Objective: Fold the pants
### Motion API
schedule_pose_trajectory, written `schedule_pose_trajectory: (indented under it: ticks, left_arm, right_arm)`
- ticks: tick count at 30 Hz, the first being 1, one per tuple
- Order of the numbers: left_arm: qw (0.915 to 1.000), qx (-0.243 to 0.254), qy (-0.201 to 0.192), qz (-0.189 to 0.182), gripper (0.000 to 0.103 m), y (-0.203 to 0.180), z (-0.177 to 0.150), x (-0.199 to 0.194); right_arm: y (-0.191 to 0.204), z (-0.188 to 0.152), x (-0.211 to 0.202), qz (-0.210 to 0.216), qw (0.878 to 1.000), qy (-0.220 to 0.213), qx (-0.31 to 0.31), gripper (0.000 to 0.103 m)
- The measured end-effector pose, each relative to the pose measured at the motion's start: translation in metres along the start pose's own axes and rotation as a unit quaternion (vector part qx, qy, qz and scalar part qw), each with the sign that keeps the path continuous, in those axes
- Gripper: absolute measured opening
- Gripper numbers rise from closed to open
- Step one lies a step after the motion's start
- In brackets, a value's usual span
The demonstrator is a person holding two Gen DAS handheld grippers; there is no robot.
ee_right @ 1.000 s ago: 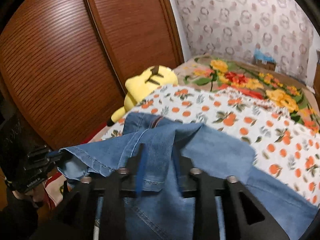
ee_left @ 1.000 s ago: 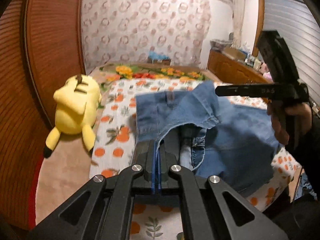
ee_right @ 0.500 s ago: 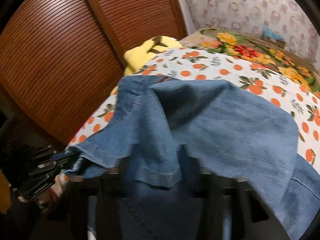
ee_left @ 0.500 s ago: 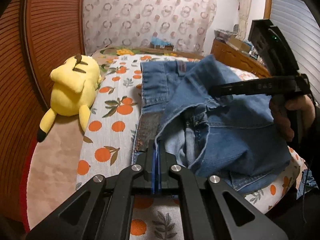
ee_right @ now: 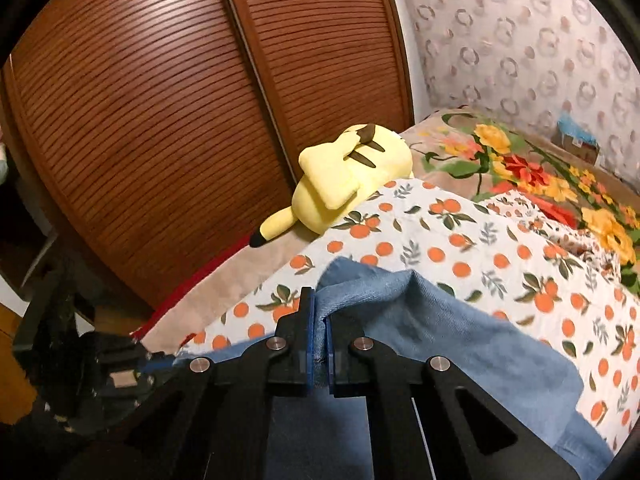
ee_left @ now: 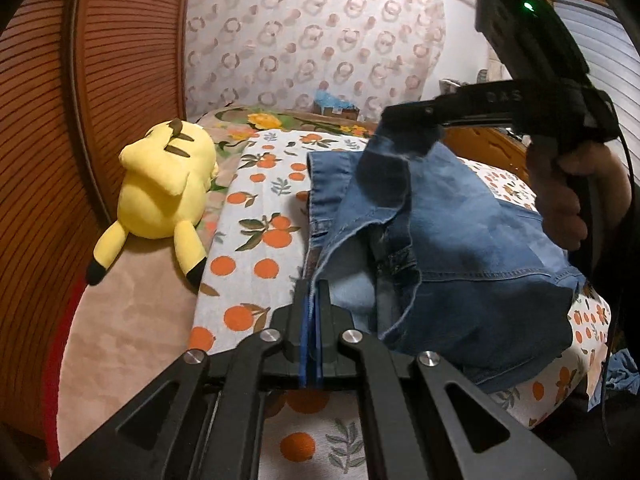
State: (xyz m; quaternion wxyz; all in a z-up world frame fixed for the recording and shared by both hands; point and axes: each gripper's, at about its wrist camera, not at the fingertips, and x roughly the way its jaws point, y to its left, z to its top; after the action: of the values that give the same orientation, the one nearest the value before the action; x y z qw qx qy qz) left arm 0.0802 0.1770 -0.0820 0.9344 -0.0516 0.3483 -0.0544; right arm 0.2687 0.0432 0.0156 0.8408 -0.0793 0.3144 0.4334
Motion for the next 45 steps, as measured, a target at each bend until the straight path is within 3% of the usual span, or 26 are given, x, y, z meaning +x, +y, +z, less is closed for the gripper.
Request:
schedule_pose_trajectory:
  ticks: [5,8,10,12,14,15,21,27,29,32,34,42,45]
  left_arm:
    - [0.9999,-0.007,-0.005,0.014,0.008,0.003,0.002,-0.005]
    - [0.9998,0.002,-0.012,0.013,0.022,-0.002,0.004,-0.009]
    - [0.9998,0.005,-0.017,0.006,0.038,-0.005,0.006,-0.012]
    - [0.9997,0.006,-0.024,-0.006,0.046,-0.009,0.008,-0.016]
    - [0.9994,0.006,-0.029,-0.019,0.046,-0.012,0.010,-0.017]
    - [0.9993,0.006,-0.029,-0.021,0.046,-0.014,0.011,-0.016]
    - [0.9997,0.014,-0.004,-0.018,0.046,-0.021,0.012,0.006]
    - [0.9994,0.007,0.033,-0.001,0.046,-0.013,0.008,0.032]
    - [0.9994,0.004,0.034,-0.010,0.040,-0.011,0.006,0.032]
    - [0.9992,0.009,0.033,-0.018,0.016,-0.013,0.004,0.029]
    - [0.9992,0.015,0.030,-0.020,0.009,-0.016,0.006,0.024]
    - [0.9996,0.029,-0.004,-0.003,0.007,-0.020,0.020,-0.006]
    - [0.9998,0.021,0.000,0.007,0.007,-0.012,0.021,-0.010]
  right_arm:
    - [0.008,0.005,0.010,-0.030,0.999,0.010,0.007,0.005]
    - [0.016,0.007,0.006,-0.034,0.999,0.005,0.007,0.009]
    - [0.020,0.005,0.000,-0.038,0.999,0.000,0.003,0.017]
    - [0.021,0.002,-0.009,-0.039,0.999,-0.006,0.001,0.041]
    - [0.022,0.001,-0.020,-0.045,0.999,-0.016,-0.001,0.055]
    - [0.021,0.002,-0.021,-0.048,0.999,-0.019,-0.002,0.058]
    - [0.014,-0.017,-0.058,-0.076,0.997,-0.034,-0.003,0.058]
    - [-0.007,-0.077,-0.087,-0.125,0.992,0.000,-0.008,0.058]
    - [-0.013,-0.102,-0.095,-0.142,0.990,0.010,-0.007,0.058]
    - [-0.024,-0.136,-0.104,-0.153,0.988,0.024,0.009,0.058]
    - [-0.030,-0.151,-0.108,-0.151,0.988,0.027,0.027,0.058]
    - [-0.035,-0.193,-0.134,-0.136,0.987,0.015,0.081,0.058]
    - [-0.033,-0.201,-0.137,-0.131,0.988,0.015,0.083,0.058]
